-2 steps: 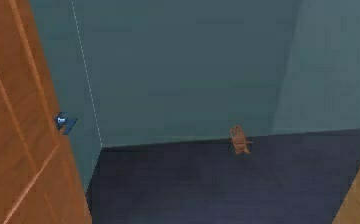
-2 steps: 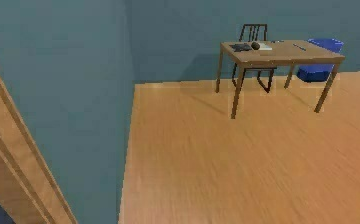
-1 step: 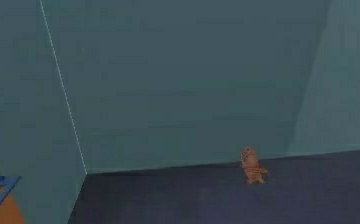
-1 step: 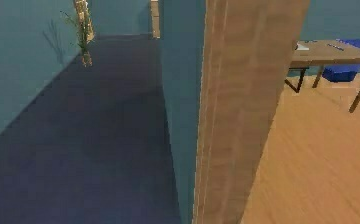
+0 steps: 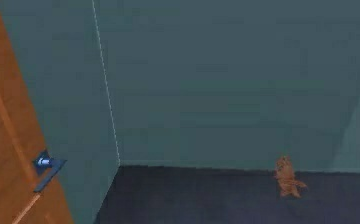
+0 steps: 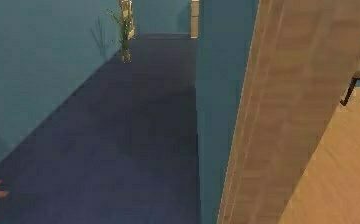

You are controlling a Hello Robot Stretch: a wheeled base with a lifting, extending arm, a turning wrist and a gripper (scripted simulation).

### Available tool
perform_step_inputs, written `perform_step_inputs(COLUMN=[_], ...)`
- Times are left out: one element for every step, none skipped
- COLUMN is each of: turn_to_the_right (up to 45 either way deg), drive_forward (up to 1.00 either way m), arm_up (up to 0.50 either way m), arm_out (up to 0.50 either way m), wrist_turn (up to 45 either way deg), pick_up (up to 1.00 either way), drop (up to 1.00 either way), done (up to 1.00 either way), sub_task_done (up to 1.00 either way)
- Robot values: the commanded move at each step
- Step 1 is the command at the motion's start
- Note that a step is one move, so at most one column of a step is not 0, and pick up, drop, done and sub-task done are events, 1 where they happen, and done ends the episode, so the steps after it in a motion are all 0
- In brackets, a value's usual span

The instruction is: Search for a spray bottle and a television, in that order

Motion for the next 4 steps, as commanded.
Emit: perform_step_inputs(turn_to_the_right=[0.0, 45.0, 45.0, 3.0], drive_forward=[0.30, 0.00, 0.00, 0.00], arm_up=[0.00, 0.00, 0.00, 0.00], arm_out=[0.00, 0.00, 0.00, 0.00], wrist_turn=[0.0, 0.0, 0.0, 0.0], pick_up=[0.00, 0.00, 0.00, 0.00], drop=[0.00, 0.00, 0.00, 0.00], done=[0.00, 0.00, 0.00, 0.00], sub_task_done=[0.00, 0.00, 0.00, 0.00])
